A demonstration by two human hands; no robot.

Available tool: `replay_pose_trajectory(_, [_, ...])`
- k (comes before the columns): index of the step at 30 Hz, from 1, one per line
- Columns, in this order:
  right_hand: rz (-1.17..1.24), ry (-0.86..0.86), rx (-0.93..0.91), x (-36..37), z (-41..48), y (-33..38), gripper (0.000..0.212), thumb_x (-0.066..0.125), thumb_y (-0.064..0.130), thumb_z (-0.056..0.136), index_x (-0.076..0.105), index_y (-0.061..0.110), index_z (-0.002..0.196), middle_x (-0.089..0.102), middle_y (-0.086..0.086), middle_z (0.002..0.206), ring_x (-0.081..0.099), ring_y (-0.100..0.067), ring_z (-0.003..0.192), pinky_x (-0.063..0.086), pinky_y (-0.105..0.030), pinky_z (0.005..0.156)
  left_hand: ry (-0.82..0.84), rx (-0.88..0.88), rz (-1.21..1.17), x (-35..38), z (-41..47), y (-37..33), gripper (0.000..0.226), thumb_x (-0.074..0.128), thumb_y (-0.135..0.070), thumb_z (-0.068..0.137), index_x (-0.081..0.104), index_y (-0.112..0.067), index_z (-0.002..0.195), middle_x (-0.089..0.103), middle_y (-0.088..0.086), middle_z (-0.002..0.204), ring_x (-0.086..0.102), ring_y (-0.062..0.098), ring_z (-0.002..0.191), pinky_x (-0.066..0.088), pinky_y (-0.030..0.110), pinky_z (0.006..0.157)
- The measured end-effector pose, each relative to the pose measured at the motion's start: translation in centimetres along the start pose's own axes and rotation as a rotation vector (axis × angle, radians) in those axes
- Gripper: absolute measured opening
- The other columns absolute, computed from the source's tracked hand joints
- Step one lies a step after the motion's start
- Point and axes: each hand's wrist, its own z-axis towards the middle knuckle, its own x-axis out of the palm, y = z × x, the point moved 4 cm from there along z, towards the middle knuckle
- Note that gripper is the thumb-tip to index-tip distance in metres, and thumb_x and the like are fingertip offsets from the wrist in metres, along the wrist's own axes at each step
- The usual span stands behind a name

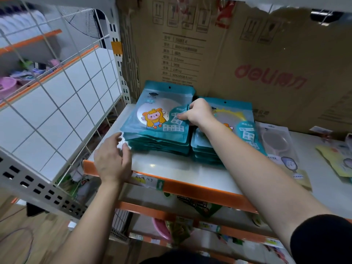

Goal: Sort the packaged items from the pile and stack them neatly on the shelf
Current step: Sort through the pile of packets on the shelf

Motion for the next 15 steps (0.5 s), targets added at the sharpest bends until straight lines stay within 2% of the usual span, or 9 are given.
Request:
replay_pose_trajectory(3, [-0.097,-0.054,-0.023,-0.3,-0.6,-0.3,0.049,0.084,0.031,0.074,0.041,0.011,0.059,0.045,-0.002,0.060,0.044,-0.017,0.055,0.032,-0.030,0.047,-0.001,0.004,0.008,-0.1,0.0,-0.1,0.049,0.038,-0.036,0.087,0.060,-0.010,0.123,0.068,0.008,0.111,0.064,0.028,0.098,0.045,0.046,0.087])
replay_pose_trajectory(6, [-0.137,-0.072,-0.060,-0.5,-1.1,-0.3,0.050,0.081,0.033,0.077,0.040,0.011,0.060,0.039,-0.001,0.058,0.036,-0.014,0.052,0.025,-0.030,0.044,-0.002,0.004,0.006,-0.1,-0.1,-0.2,0.049,0.039,-0.037,0.087,0.060,-0.010,0.123,0.068,0.008,0.112,0.064,0.028,0.097,0.045,0.046,0.087])
replay_pose_trajectory(9, [-0.156,-0.066,-0.087,-0.7,-1.2,-0.5,0.040,0.080,0.033,0.078,0.051,0.007,0.068,0.053,-0.006,0.066,0.050,-0.020,0.061,0.034,-0.030,0.048,0.014,0.000,0.007,0.0,0.0,-0.2,0.050,0.039,-0.038,0.088,0.056,-0.010,0.126,0.065,0.009,0.116,0.062,0.029,0.103,0.045,0.048,0.090])
replay_pose_trajectory(12, [-0.149,-0.080,-0.118,-1.6,-1.7,-0.9,0.024,0.075,0.025,0.082,0.065,0.004,0.087,0.070,-0.014,0.081,0.067,-0.027,0.078,0.052,-0.034,0.068,0.046,0.046,0.002,-0.2,0.2,-0.3,0.053,0.039,-0.038,0.089,0.051,-0.008,0.131,0.057,0.013,0.125,0.054,0.031,0.115,0.043,0.051,0.097])
replay_pose_trajectory(14, [-0.088,-0.098,-0.143,-2.6,-2.4,-1.5,0.029,0.070,0.020,0.086,0.069,0.001,0.108,0.073,-0.015,0.082,0.071,-0.024,0.080,0.056,-0.036,0.081,0.034,0.091,-0.001,-0.4,0.2,-0.9,0.055,0.039,-0.038,0.090,0.050,-0.004,0.132,0.053,0.016,0.129,0.048,0.032,0.121,0.037,0.048,0.103])
replay_pose_trajectory(15, [-0.044,-0.108,-0.151,-3.1,-2.8,-1.9,0.030,0.067,0.017,0.087,0.068,0.004,0.113,0.073,-0.012,0.080,0.071,-0.020,0.076,0.057,-0.036,0.081,0.017,0.113,-0.001,-0.5,0.2,-1.5,0.055,0.040,-0.037,0.090,0.051,-0.003,0.132,0.052,0.017,0.130,0.046,0.032,0.123,0.035,0.047,0.104])
